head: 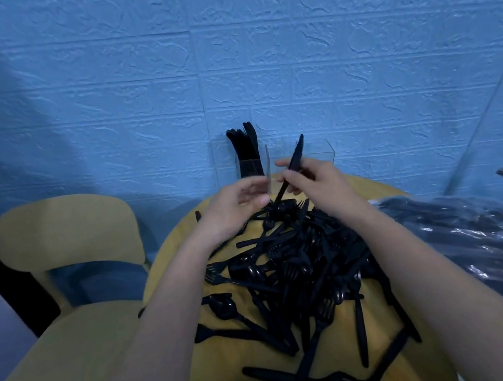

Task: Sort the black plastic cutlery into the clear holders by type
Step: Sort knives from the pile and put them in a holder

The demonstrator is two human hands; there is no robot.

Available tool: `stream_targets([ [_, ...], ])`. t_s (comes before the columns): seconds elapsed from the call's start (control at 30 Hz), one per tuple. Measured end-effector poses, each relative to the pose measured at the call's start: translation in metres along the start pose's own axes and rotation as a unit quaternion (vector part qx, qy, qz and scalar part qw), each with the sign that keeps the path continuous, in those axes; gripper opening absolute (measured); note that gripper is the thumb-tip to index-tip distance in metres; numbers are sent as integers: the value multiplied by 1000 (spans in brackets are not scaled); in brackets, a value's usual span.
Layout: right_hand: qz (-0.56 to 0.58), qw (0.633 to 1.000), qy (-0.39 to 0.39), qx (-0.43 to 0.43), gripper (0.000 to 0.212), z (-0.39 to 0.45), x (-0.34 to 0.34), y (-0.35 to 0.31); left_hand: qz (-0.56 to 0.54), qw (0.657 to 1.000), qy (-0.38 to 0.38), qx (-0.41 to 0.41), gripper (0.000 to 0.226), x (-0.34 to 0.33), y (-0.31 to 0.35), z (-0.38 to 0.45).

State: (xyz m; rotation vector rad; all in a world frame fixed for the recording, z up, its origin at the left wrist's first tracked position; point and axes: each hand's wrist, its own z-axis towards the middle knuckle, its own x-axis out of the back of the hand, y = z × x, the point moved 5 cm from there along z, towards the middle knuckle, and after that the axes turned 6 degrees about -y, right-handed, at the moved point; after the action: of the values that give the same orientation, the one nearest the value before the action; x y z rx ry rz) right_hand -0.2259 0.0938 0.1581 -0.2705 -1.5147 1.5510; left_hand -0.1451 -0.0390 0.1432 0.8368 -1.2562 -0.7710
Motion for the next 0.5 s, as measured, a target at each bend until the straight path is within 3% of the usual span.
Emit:
stream_targets([
  [0.1,75,997,-25,-2,26,2,-8,3,-39,999,-29,12,33,-18,-16,-5],
  [0.23,50,998,-32,-3,26,10,-20,19,-138,989,20,53,20,-25,-35,-10],
  [0.33,-78,995,-47,-31,26,15,-24,41,-187,974,94,82,18,-15,-56,-13],
  [0.5,-306,932,-177,-76,18,25,-49,72,-284,926,221,111,17,-1,-91,-21],
])
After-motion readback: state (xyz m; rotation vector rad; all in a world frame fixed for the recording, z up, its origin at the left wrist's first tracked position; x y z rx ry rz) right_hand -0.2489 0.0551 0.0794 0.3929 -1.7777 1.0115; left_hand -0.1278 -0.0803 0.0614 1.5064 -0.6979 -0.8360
